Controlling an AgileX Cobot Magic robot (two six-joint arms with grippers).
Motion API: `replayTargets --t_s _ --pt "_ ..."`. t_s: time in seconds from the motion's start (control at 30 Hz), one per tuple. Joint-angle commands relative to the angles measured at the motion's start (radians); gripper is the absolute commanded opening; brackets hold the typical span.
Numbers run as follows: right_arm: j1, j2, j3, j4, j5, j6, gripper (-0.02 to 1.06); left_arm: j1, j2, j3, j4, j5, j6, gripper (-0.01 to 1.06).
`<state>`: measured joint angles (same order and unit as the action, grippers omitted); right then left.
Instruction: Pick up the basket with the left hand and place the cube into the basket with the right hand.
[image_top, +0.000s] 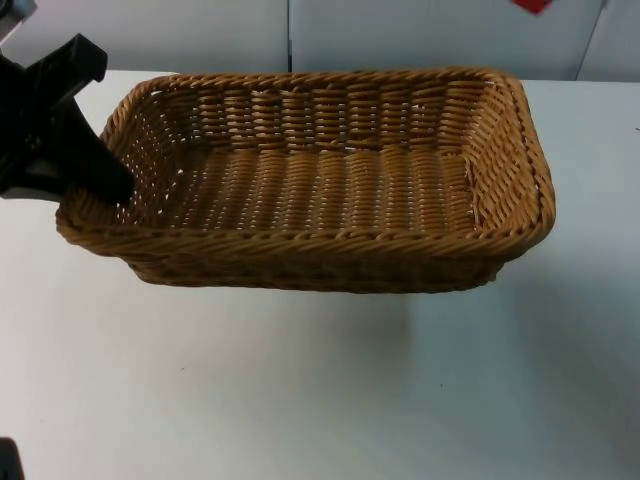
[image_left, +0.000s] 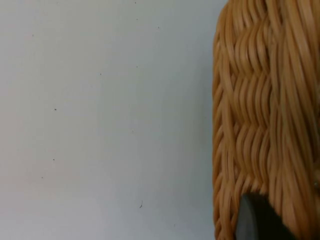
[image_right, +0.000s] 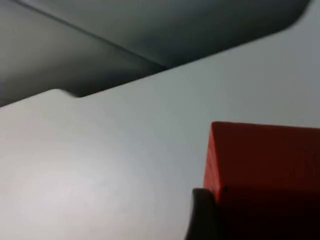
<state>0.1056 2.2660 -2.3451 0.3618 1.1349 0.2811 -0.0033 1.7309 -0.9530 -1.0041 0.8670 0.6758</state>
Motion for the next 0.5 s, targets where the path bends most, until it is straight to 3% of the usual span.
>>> replayTargets --t_s 0.0,0.03,0.1,0.27,0.4,0.47 --pt "-0.003 -0.01 -0.056 0.131 0.035 -0.058 0.26 -0.003 -0.016 0.0 -0.051 0.029 0.002 0.0" --pt "0.008 -0.01 -0.088 0.236 0.073 -0.088 0.26 -0.003 -0.016 0.0 -0.061 0.031 0.002 0.0" --pt "0.037 -0.01 -0.114 0.298 0.086 -0.111 0.26 -0.003 -0.016 0.0 -0.067 0.033 0.002 0.0" --pt "0.111 -0.01 -0.109 0.319 0.086 -0.147 0.26 -0.003 -0.016 0.0 -0.069 0.033 0.002 0.0" --pt "0.248 -0.006 -0.109 0.314 0.086 -0.154 0.26 -0.003 -0.016 0.0 -0.069 0.042 0.002 0.0" --pt "0.272 -0.006 -0.109 0.314 0.086 -0.154 0.26 -0.003 -0.016 0.0 -0.069 0.042 0.002 0.0"
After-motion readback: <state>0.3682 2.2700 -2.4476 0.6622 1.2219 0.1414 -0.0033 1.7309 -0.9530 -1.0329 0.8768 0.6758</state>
